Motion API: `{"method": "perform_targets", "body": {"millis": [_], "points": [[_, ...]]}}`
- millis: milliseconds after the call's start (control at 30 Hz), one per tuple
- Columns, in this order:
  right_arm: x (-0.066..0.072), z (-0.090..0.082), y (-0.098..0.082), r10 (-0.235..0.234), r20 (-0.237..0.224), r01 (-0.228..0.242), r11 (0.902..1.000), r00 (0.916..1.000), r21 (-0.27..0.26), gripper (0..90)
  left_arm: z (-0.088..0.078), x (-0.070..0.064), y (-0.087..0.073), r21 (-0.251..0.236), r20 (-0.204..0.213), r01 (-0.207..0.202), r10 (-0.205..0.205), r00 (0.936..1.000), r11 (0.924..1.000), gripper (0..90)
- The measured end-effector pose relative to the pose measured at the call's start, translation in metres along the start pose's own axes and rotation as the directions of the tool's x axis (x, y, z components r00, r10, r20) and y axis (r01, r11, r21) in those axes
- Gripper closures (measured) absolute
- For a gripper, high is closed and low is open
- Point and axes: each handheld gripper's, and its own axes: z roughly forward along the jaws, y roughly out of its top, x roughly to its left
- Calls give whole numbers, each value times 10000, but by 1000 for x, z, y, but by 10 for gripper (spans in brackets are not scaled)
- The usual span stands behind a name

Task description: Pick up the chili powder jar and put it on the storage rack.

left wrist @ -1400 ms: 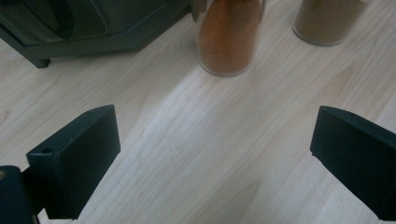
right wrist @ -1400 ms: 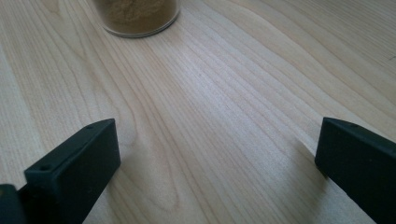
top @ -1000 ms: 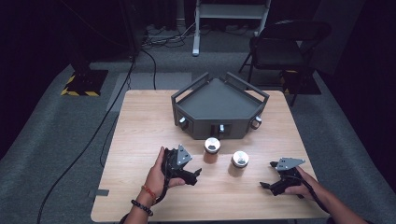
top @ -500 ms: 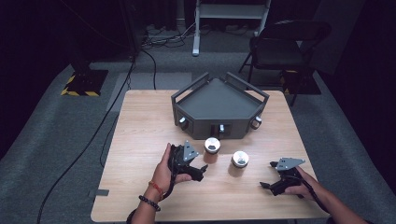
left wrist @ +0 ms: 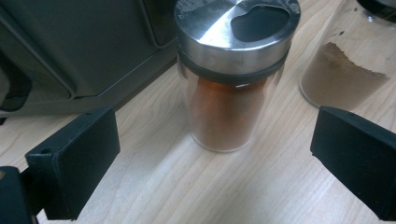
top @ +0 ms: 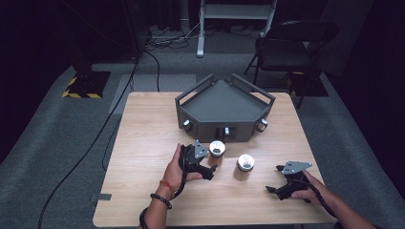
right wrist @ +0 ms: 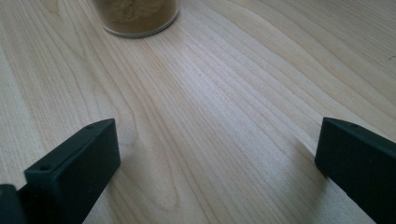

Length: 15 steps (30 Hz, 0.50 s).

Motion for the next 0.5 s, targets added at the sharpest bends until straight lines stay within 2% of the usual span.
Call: {"method": "perform_targets", "body": {"millis": [167,500], "points": [[0,0,0,-3,2,3,10000,10000,-1,0,11,-1,4,136,46,-123,123,9999,9998,13],[0,0,0,-5,1,5,10000,10000,0,0,32,-2,9,1,118,91,-91,9999,10000,19]]}}
